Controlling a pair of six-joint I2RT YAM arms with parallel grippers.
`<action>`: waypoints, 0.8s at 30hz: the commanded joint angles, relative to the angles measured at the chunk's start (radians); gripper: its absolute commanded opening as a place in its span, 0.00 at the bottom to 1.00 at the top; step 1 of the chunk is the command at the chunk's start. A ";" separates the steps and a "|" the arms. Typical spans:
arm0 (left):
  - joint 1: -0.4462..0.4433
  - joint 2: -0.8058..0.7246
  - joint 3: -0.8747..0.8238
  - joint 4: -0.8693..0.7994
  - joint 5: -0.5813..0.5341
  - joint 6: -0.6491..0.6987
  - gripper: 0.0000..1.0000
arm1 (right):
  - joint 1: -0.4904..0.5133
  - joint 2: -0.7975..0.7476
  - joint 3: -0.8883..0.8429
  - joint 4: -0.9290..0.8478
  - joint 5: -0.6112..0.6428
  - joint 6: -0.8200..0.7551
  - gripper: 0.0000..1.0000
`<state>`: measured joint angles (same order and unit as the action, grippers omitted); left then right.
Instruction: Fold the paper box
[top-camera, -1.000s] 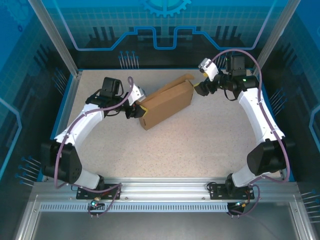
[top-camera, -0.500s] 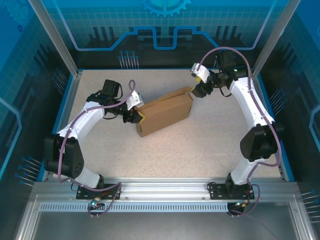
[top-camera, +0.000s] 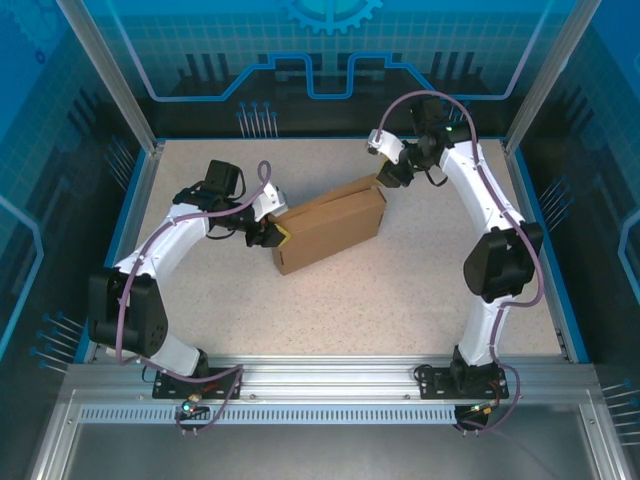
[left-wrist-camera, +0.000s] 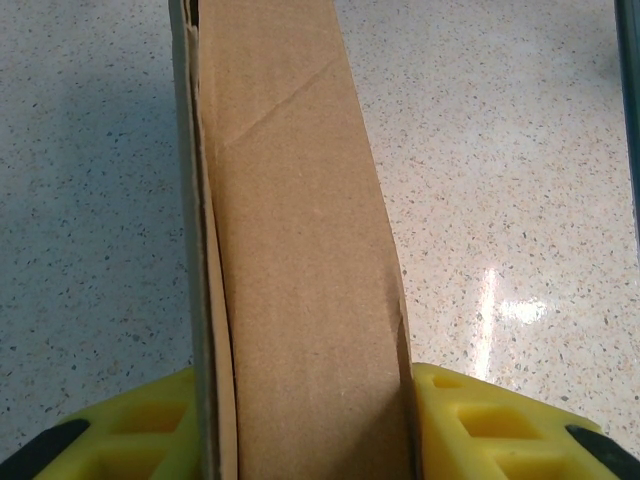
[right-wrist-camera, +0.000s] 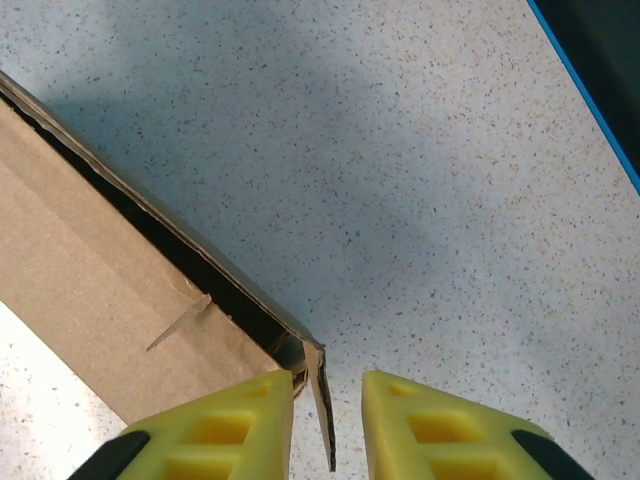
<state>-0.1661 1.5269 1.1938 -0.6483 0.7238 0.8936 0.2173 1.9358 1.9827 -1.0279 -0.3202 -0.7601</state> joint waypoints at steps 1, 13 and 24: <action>0.007 0.003 0.003 0.038 0.078 0.026 0.36 | 0.014 0.027 0.041 -0.056 0.009 0.016 0.23; 0.007 0.010 0.005 0.049 0.068 0.007 0.36 | 0.025 0.057 0.044 -0.048 0.027 0.064 0.15; -0.004 0.022 -0.004 0.083 0.013 -0.036 0.36 | 0.064 0.034 0.062 -0.088 0.115 0.234 0.06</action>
<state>-0.1665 1.5402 1.1934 -0.6170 0.7147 0.8707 0.2512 1.9846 2.0083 -1.0599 -0.2337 -0.6056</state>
